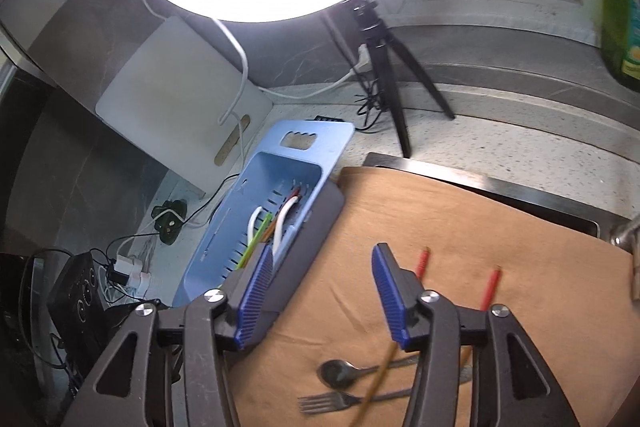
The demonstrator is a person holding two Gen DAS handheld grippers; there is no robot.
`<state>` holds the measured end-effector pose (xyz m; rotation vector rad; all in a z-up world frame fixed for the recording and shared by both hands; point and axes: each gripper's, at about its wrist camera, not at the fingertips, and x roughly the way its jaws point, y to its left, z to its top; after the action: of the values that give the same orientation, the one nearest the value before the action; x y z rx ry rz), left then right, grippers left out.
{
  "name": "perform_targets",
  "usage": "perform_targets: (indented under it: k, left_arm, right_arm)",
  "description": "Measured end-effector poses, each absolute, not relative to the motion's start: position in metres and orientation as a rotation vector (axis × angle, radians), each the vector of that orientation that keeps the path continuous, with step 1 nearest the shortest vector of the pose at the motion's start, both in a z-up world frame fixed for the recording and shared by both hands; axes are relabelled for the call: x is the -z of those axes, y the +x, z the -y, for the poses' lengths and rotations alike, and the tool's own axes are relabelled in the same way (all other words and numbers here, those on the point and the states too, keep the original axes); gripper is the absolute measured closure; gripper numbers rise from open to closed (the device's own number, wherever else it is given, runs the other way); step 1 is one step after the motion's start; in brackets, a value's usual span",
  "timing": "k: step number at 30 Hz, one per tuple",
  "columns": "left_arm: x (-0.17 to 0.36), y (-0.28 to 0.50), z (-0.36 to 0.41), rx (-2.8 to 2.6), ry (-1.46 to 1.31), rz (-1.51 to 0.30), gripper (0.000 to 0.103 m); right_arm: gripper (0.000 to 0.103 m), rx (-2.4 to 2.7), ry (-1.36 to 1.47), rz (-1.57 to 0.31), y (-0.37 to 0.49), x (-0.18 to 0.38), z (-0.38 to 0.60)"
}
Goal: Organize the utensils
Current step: 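Move both tools over the two red-tipped chopsticks on the mat, then close the left tool on one chopstick while the right tool grasps the other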
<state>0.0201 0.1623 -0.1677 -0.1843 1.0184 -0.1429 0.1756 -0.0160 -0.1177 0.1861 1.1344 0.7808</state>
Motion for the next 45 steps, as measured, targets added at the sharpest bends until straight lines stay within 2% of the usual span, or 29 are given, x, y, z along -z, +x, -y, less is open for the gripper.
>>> perform_targets:
  k: [13, 24, 29, 31, 45]
  left_arm:
    - [0.18, 0.018, -0.089, 0.24, -0.179, -1.042, 0.081]
    - [0.204, 0.048, -0.059, 0.284, -0.185, -1.117, 0.081]
    - [0.218, 0.069, -0.056, 0.274, -0.193, -1.166, 0.081]
    - [0.222, 0.074, -0.054, 0.27, -0.182, -1.18, 0.081]
    - [0.241, 0.099, -0.047, 0.264, -0.131, -1.234, 0.081]
  right_arm:
    - [0.052, -0.681, 0.121, -1.17, 0.168, 0.137, 0.086]
    - [0.052, -0.613, 0.093, -1.291, 0.161, 0.184, 0.102]
    - [0.06, -0.589, 0.124, -1.356, 0.165, 0.207, 0.101]
    - [0.067, -0.589, 0.138, -1.377, 0.166, 0.213, 0.099]
    - [0.08, -0.574, 0.091, -1.428, 0.168, 0.234, 0.083]
